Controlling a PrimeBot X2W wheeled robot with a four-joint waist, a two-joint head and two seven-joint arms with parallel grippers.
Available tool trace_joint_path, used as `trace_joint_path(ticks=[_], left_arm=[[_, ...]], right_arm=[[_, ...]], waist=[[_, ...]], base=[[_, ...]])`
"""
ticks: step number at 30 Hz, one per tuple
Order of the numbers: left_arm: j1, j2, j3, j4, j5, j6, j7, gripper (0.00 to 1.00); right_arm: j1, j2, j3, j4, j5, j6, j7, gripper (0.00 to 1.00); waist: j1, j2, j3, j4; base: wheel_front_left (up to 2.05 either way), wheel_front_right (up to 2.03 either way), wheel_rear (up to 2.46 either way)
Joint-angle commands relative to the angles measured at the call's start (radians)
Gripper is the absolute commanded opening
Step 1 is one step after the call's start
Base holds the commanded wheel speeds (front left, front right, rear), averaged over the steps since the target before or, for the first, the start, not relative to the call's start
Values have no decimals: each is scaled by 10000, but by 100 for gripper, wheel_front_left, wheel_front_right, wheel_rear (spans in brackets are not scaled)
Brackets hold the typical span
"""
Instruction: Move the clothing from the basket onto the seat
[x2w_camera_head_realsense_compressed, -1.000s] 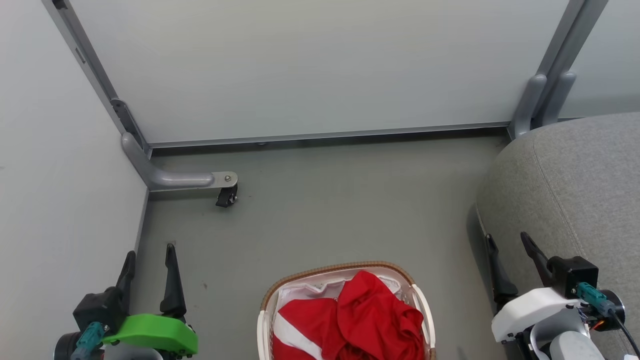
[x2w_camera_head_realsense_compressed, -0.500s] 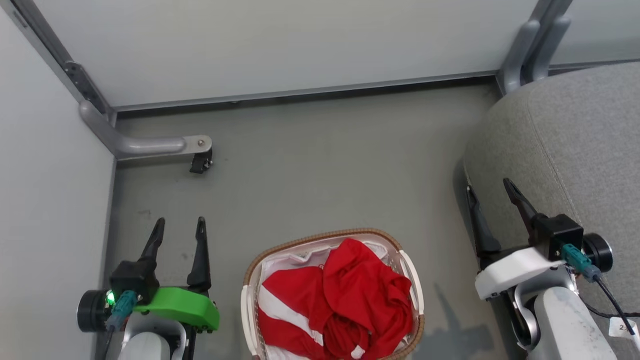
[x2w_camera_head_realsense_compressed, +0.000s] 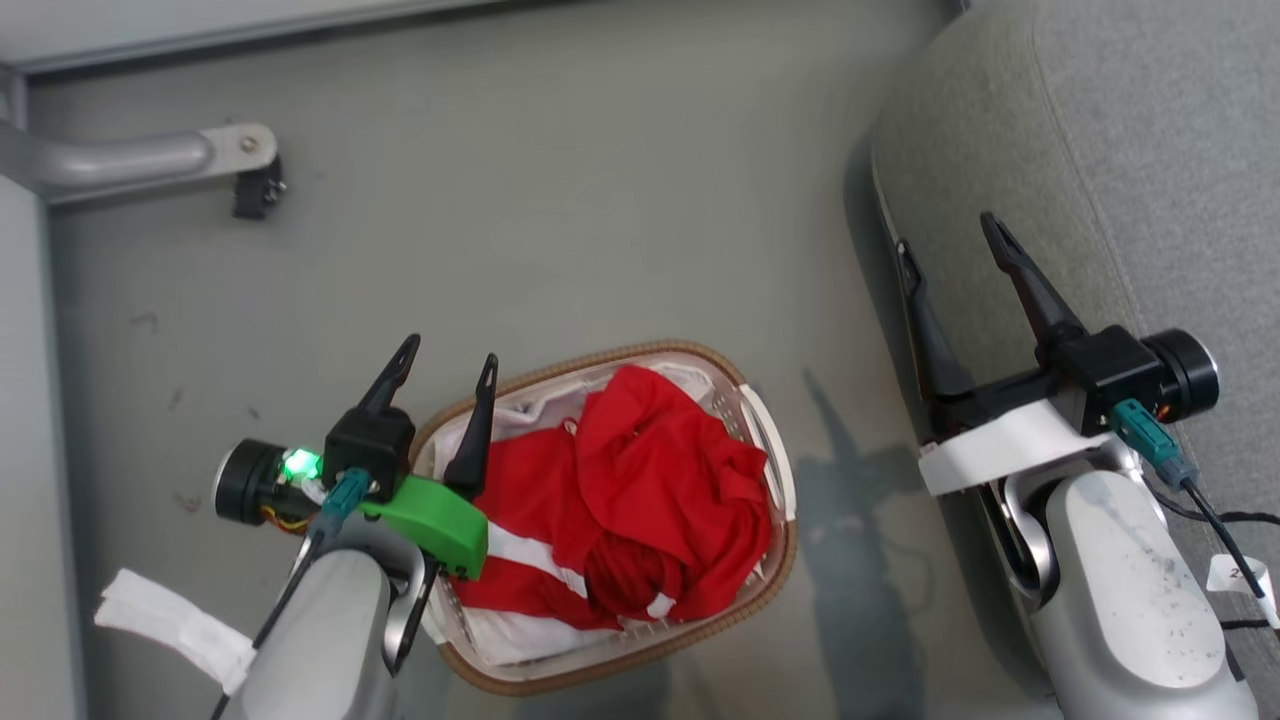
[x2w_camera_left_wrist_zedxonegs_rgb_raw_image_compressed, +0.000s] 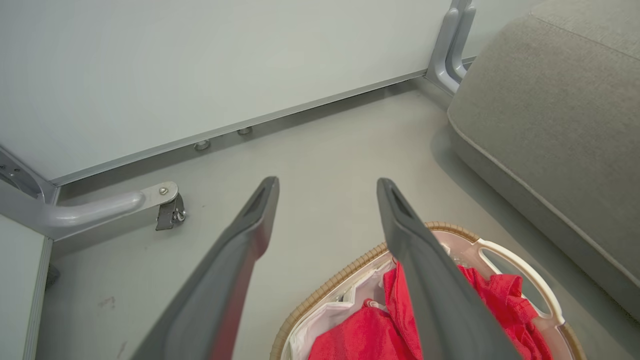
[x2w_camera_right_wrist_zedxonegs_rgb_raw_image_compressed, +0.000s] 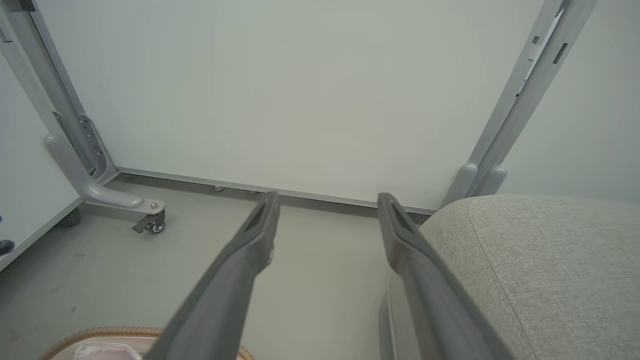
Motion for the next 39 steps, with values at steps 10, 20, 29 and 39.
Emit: trace_joint_path(ticks=[10, 20, 29, 39], left_arm=[[-1448, 663, -1314, 1347, -238, -24, -7, 100], [-2202, 1152, -2491, 2898, -156, -25, -4, 100], [-3171, 1143, -3314, 5627, 287, -26, -4, 100], [-3752, 849, -3683, 6912, 382, 7, -4, 48]], right_arm=[[-669, -15, 240, -628, 185, -6, -48, 100], [-927, -14, 361, -972, 314, -6, -48, 100], [-633, -14, 446, -951, 379, -6, -48, 100], [-627, -16, 536, -922, 477, -6, -48, 100]], waist=[[-1, 0, 2646, -1290], [-1, 0, 3629, -1559], [-1, 0, 4098, -1821], [-1, 0, 4205, -1919]], base=[[0, 0, 0], [0, 0, 0], [0, 0, 0], [0, 0, 0]])
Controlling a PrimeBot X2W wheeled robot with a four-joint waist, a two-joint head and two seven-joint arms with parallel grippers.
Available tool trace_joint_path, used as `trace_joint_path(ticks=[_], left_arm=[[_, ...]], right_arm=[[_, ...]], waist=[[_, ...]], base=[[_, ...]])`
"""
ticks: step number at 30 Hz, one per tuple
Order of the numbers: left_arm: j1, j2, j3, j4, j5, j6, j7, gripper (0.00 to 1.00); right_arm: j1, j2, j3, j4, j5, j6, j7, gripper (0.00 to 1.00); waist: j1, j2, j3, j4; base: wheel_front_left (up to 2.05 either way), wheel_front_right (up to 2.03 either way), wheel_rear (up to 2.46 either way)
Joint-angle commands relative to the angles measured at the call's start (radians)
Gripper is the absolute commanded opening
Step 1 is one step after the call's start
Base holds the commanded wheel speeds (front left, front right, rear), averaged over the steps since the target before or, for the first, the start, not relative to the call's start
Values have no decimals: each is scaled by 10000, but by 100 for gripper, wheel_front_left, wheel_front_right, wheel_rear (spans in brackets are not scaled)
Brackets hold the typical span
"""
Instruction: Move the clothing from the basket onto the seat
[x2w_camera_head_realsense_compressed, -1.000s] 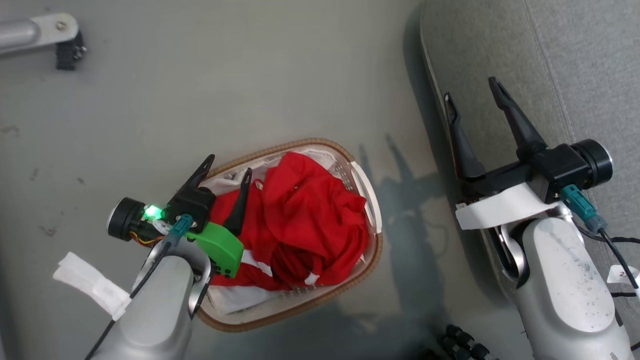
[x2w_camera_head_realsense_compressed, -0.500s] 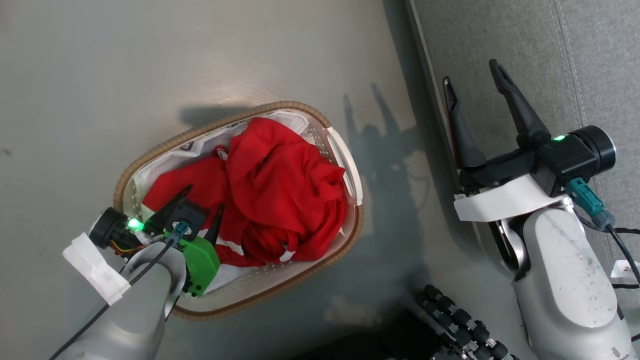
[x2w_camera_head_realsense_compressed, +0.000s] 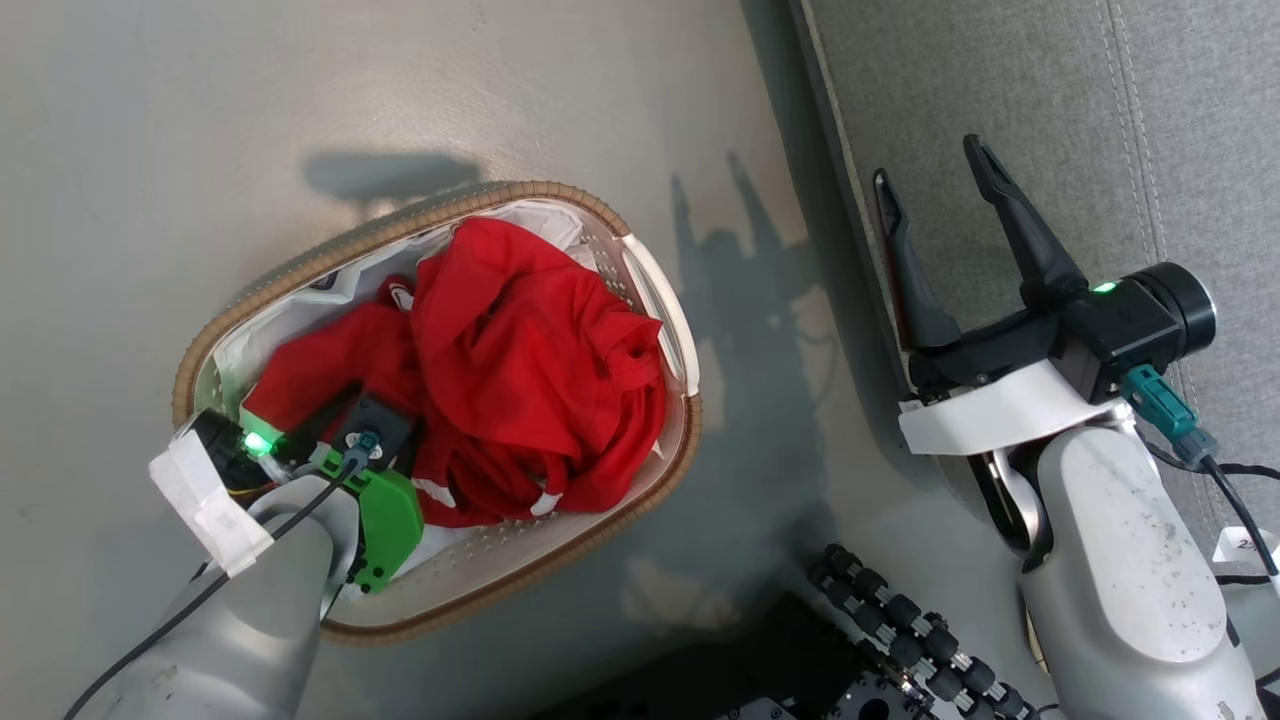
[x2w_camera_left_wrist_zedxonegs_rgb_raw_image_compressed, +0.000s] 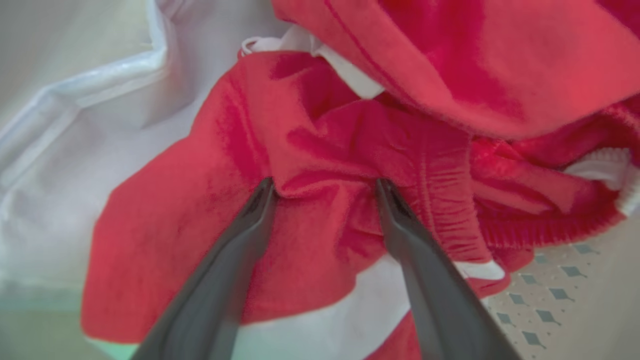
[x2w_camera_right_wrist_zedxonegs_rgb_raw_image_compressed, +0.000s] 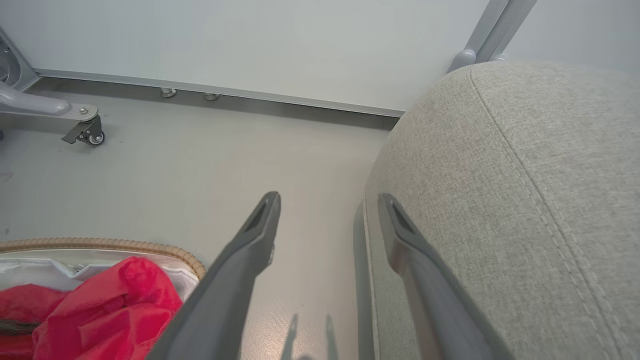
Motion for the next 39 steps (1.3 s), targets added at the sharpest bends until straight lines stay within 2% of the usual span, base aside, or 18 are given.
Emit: trace_joint_path(ticks=[1, 8, 16, 29, 39], left_arm=[[-220, -74, 18, -35, -115, 0, 4, 0], [416, -131, 20, -574, -296, 9, 4, 0], [1737, -275, 643, -2167, -979, 89, 4, 0], [4116, -843, 1629, -4762, -1317, 74, 1, 0], [5378, -1078, 2459, -6299, -1126, 11, -2, 0]], right_arm=[[-26, -23, 10, 20, 66, -6, -48, 100], [-35, -23, -21, 262, 173, -6, -48, 100], [221, -26, -139, 719, 121, -6, -50, 100], [1318, -32, -309, 1404, -193, -8, -48, 100], [2277, -31, -406, 1709, -373, -8, -48, 100]], waist=[[-1, 0, -65, -16], [-1, 0, -711, 40], [-1, 0, -2307, 457], [-1, 0, -5092, 1854], [-1, 0, -6591, 2664]], base=[[0, 0, 0], [0, 0, 0], [0, 0, 0], [0, 0, 0], [0, 0, 0]])
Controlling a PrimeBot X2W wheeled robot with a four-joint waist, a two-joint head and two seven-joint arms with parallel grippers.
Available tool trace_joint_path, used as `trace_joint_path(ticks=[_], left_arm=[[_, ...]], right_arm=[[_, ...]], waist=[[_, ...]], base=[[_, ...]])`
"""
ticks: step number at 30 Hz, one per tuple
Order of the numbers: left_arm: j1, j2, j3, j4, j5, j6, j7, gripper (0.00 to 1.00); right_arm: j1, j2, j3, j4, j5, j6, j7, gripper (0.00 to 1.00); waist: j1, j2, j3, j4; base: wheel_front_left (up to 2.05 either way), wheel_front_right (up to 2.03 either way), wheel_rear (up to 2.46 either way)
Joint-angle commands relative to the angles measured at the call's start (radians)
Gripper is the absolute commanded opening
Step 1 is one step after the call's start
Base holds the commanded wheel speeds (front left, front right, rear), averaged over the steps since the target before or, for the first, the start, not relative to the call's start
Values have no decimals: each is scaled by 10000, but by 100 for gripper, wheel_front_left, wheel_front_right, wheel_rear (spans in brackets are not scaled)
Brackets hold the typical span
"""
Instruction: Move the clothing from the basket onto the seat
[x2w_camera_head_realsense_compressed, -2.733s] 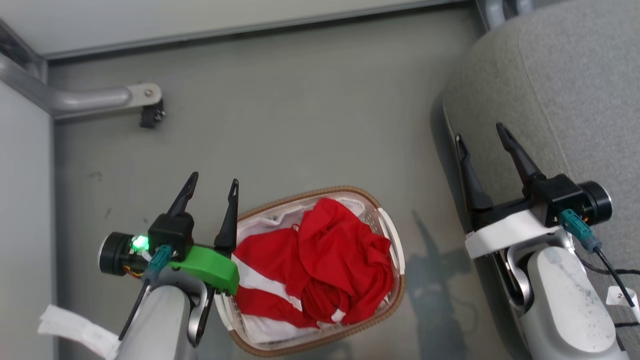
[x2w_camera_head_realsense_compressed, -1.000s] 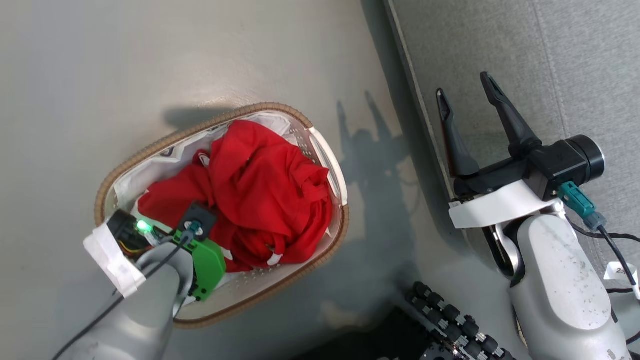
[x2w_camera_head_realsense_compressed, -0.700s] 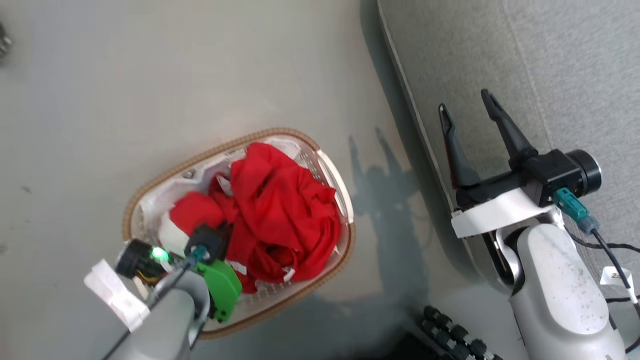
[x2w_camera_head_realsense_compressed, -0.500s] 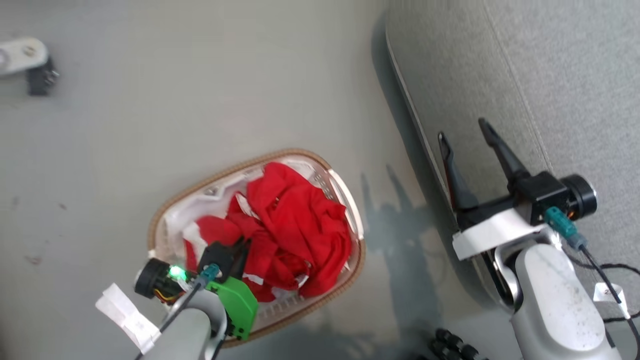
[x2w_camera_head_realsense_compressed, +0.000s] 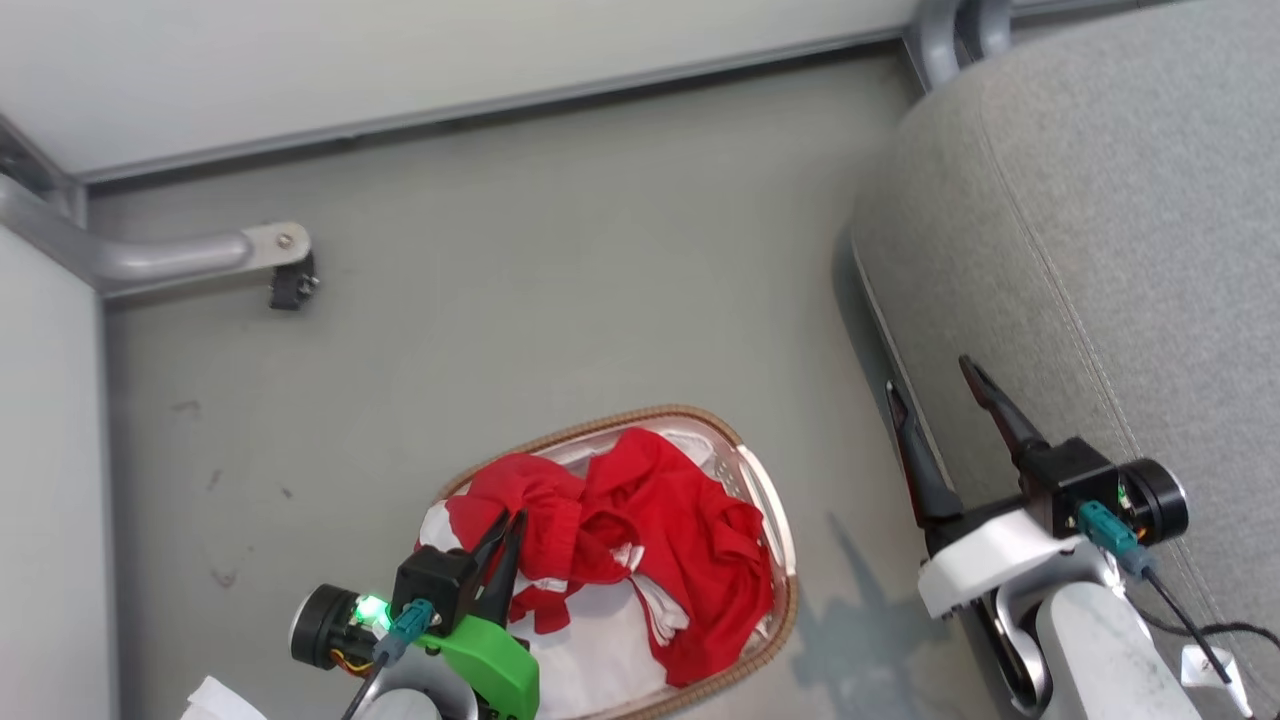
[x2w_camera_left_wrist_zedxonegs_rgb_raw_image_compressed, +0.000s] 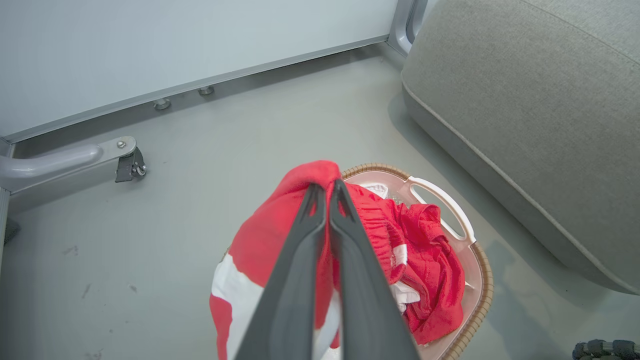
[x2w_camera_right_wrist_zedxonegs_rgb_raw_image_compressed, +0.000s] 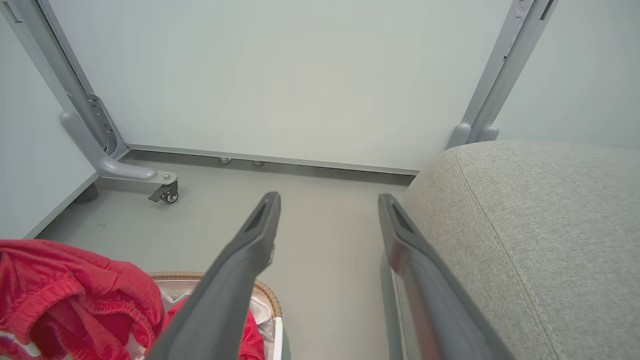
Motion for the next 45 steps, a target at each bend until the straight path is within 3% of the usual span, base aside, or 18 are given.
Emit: trace_joint_path(ticks=[1, 15, 20, 26, 36, 45], left_arm=[[232, -51, 87, -208, 79, -36, -10, 0], [-73, -337, 838, -3004, -185, -71, -8, 0], [-276, -347, 639, -3645, -384, -76, -6, 0], [-362, -348, 345, -3935, -524, -78, -6, 0], [-472, -347, -252, -4000, -739, -72, -6, 0], [-659, -348, -919, -3944, -980, -73, -6, 0]], right_arm=[[295, -38, -44, 78, -17, -8, -48, 100], [1382, -38, 47, 428, -39, -10, -48, 100], [1605, -40, 367, 574, -85, -10, -48, 100], [1555, -35, 1578, 800, -293, -10, -48, 100], [-381, -88, 4519, 1339, 335, -10, -48, 100], [-1703, -45, 5100, 2085, 520, -10, -48, 100]], waist=[[1, 0, -1141, 939], [1, 0, -2370, 1543], [1, 0, -2536, 1607], [1, 0, -2609, 1791], [1, 0, -2415, 2216], [1, 0, -2250, 2761]], base=[[0, 0, 0], [0, 0, 0], [0, 0, 0], [0, 0, 0], [0, 0, 0], [0, 0, 0]])
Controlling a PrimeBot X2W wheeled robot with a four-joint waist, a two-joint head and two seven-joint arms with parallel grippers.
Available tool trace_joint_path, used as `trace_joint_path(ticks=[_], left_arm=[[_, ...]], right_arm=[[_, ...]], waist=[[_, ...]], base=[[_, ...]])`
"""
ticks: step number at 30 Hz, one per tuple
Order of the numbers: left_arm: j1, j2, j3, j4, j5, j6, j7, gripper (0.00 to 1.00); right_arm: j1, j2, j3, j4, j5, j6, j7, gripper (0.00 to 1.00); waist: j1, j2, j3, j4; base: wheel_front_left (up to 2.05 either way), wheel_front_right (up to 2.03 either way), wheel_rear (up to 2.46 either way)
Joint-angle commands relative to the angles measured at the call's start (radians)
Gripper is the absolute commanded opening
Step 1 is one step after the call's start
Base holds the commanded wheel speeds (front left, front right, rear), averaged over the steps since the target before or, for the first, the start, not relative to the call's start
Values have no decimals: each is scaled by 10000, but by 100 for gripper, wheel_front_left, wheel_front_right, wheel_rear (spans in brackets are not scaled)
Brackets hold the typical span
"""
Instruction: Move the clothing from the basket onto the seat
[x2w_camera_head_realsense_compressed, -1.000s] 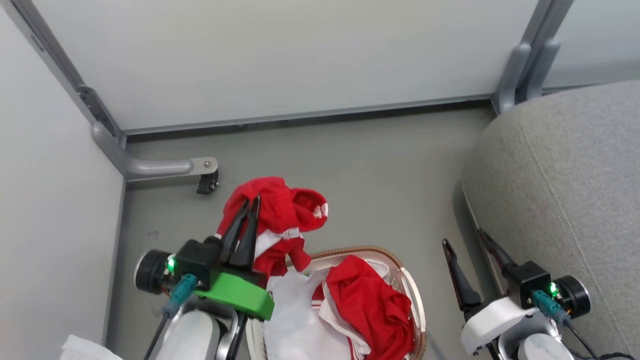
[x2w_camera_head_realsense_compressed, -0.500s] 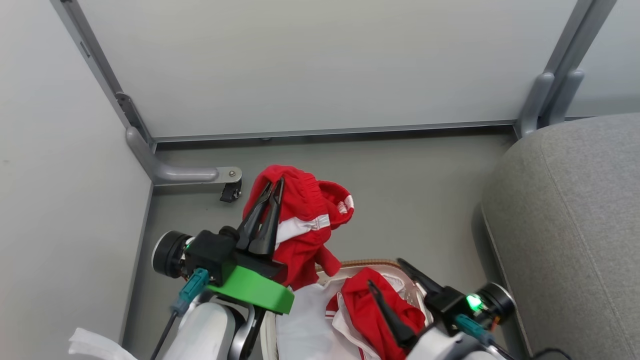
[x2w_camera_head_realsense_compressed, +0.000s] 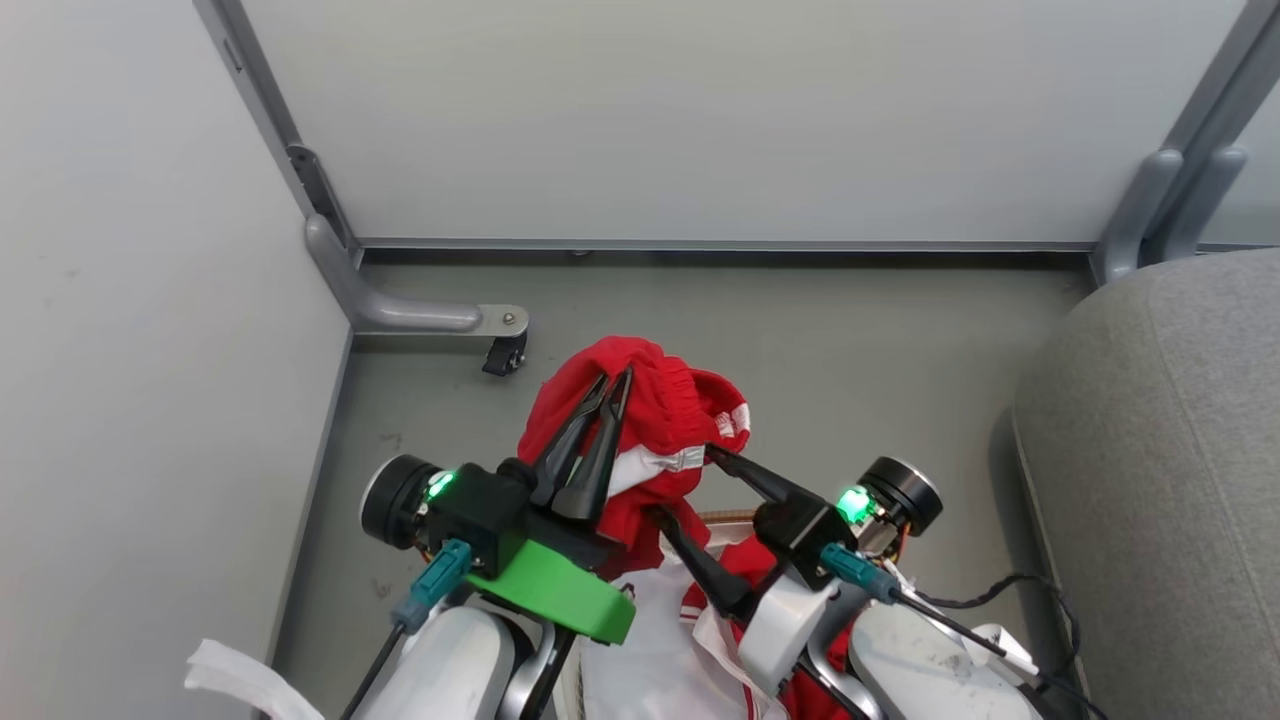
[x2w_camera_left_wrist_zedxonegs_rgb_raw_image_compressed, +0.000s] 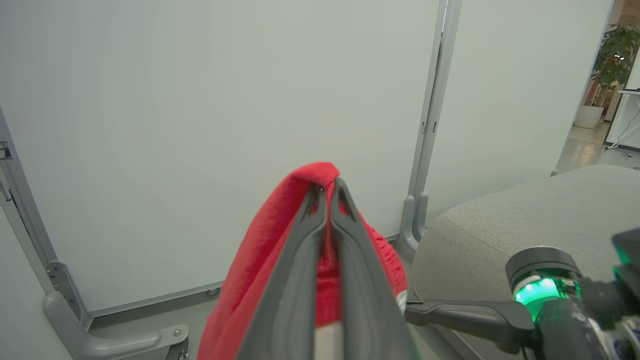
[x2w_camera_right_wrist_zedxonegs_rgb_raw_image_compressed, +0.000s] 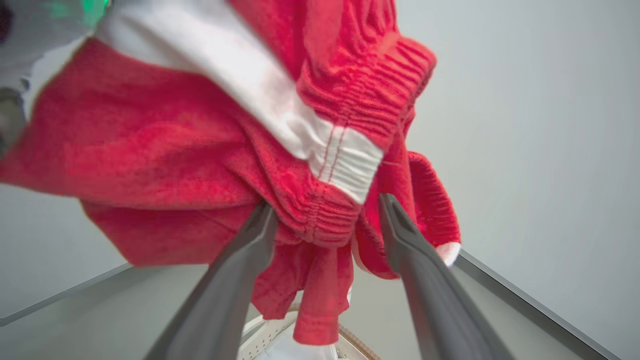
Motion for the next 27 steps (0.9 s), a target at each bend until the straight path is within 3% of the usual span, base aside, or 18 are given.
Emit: trace_joint_path(ticks=[1, 3, 4, 5, 6, 12, 13, 14, 20, 27], left_arm=[[-230, 13, -66, -3, -118, -27, -3, 0], [-251, 16, -164, 2, -119, -27, -3, 0], [-271, 16, -208, 14, -125, -27, -3, 0], [-300, 14, -255, 40, -155, -27, -2, 0], [-316, 14, -285, 48, -162, -27, -2, 0], [-315, 14, -216, 95, -172, -26, -2, 0], [-269, 14, -173, 121, -216, -21, -2, 15], [-205, 14, -158, 225, -231, -16, 1, 100], [-16, 14, 157, 394, -16, 36, 1, 100], [268, 15, 516, 484, 192, 3, 1, 100]], right_arm=[[-182, -29, 133, 22, 81, -10, -48, 100], [-344, -38, 299, 21, 278, -10, -48, 100], [-405, -39, 347, 38, 340, -10, -48, 82], [-485, -35, 478, 64, 467, -10, -48, 33], [-529, -30, 562, 82, 528, -10, -48, 0], [-514, -36, 523, 6, 748, -10, -48, 0], [-454, -38, 476, -18, 742, -10, -48, 0], [-400, -38, 461, -40, 732, -10, -48, 0], [40, -35, 97, -344, 794, -10, -50, 0], [640, -34, -113, -774, 679, -10, -48, 0]], waist=[[1, 0, 112, 184], [1, 0, 155, 283], [1, 0, 169, 315], [1, 0, 183, 348], [1, 0, 193, 367], [1, 0, 223, 339], [1, 0, 218, 289], [1, 0, 208, 228], [1, 0, 182, -454], [1, 0, 132, -2266]], base=[[0, 0, 0], [0, 0, 0], [0, 0, 0], [0, 0, 0], [0, 0, 0], [0, 0, 0], [0, 0, 0], [0, 0, 0], [0, 0, 0], [0, 0, 0]])
